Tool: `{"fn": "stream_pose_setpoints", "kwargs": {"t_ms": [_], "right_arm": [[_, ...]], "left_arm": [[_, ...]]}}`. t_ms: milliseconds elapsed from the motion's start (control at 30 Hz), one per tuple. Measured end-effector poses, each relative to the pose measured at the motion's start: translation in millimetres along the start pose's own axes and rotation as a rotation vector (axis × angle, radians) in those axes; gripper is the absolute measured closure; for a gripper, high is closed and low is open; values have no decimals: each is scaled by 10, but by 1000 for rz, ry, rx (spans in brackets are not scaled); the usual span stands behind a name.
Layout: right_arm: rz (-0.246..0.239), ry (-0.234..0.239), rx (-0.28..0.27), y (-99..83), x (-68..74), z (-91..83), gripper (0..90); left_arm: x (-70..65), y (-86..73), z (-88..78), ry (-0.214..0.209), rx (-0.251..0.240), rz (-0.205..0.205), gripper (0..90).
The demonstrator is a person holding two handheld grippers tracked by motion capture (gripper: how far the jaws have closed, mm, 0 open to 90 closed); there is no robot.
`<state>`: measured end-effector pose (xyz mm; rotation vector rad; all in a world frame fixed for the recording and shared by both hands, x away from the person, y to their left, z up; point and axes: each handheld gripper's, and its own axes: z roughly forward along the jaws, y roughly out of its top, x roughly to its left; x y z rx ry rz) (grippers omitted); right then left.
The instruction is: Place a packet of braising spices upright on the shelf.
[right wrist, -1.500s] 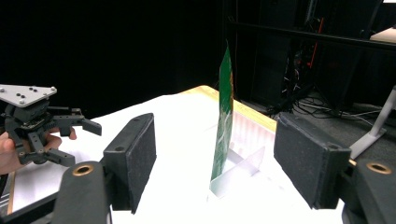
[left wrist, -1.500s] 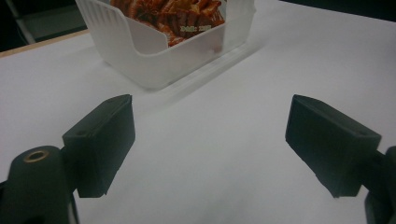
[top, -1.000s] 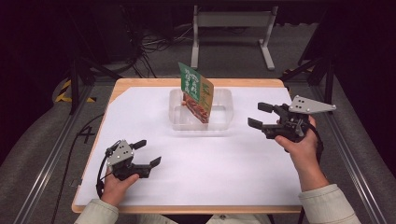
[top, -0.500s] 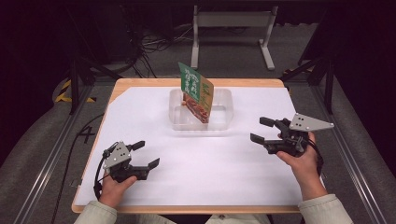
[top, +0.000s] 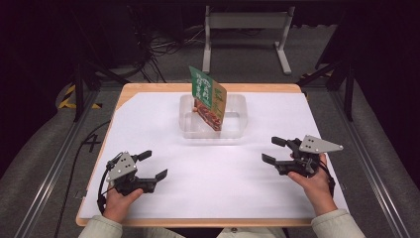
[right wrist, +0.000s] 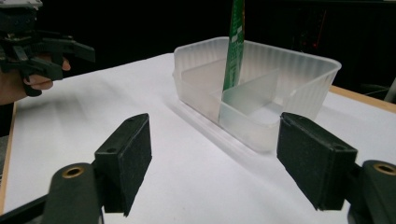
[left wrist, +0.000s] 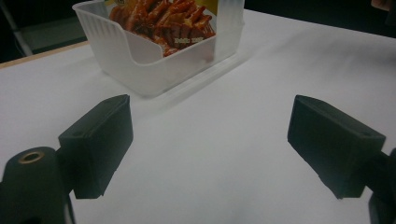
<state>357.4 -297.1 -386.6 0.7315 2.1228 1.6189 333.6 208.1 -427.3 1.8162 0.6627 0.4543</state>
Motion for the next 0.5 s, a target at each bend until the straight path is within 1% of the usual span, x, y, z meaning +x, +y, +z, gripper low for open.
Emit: {"fn": "stream_pose_setpoints", "kwargs": {"t_ms": [233, 333, 367, 500], "right_arm": [[19, -22, 28, -230, 3, 50, 260], [37, -30, 26, -304, -4, 74, 260], [37, -30, 26, -304, -4, 74, 260], [35, -32, 16, -310, 3, 71, 260]], "left_arm": [[9, -1, 10, -4, -2, -7, 145], [8, -2, 15, -4, -3, -13, 146], [11, -1, 16, -2, -1, -9, 146], [10, -2, 26, 5, -1, -16, 145]]}}
